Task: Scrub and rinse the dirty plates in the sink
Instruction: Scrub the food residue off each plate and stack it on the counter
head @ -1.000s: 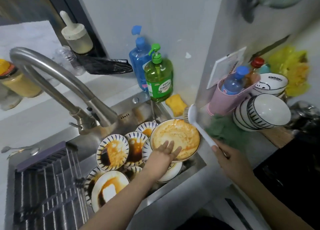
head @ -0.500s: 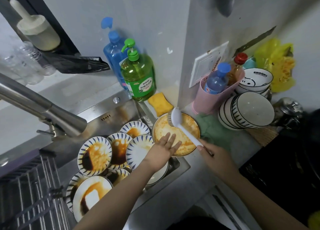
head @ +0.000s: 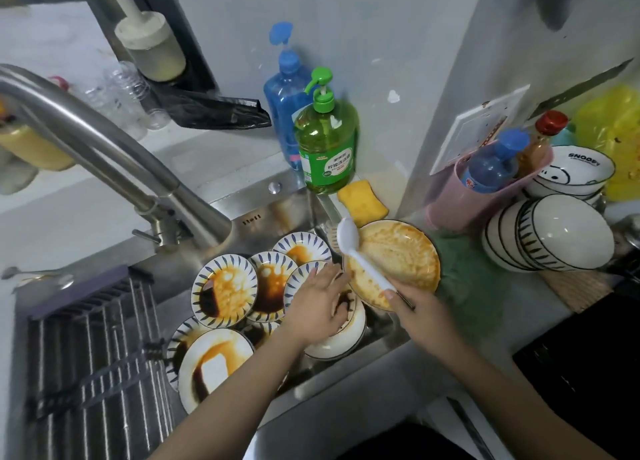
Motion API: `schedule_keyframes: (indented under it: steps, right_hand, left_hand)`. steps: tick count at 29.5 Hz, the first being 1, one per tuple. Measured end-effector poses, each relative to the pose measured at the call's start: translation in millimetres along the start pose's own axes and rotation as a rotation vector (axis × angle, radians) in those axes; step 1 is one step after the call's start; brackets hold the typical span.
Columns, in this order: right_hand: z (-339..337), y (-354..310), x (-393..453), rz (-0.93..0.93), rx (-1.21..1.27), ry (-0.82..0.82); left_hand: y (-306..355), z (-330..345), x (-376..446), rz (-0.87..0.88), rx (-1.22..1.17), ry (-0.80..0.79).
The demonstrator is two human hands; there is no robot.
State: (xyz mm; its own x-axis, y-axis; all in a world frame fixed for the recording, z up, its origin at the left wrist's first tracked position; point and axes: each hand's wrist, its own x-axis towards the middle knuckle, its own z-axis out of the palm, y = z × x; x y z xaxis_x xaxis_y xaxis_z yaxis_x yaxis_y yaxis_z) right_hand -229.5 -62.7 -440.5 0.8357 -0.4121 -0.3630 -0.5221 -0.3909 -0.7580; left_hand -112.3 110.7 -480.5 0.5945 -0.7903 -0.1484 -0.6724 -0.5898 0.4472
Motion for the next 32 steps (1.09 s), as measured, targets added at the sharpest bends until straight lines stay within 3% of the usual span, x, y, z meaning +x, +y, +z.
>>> schedule_keyframes:
  steps: [4,7,13,18,22,32]
  right_hand:
    - [32,-14,4,-0.030,-0.064,-0.056]
    - [49,-17,8,-0.016,-0.070,-0.086]
    - [78,-22,18,-0.004,-0.106,-0.110]
    - [103,-14,33,0.057,-0.124,-0.163]
    - [105,-15,37,0.080,-0.141,-0.178]
    - [95,-25,36,0.056,-0.129,-0.192]
  left_hand:
    - [-26,-4,-16,-0.395,-0.121,0.142]
    - [-44,2,-13,-0.573,-0.270,0.176]
    - [-81,24,-4,-0.888,-0.476,0.060]
    - [-111,57,5,-1.023,-0.526,-0.081]
    - [-117,67,8,-1.103,-0.612,-0.064]
    - [-106,29,-3,-0.967,-0.624,-0.009]
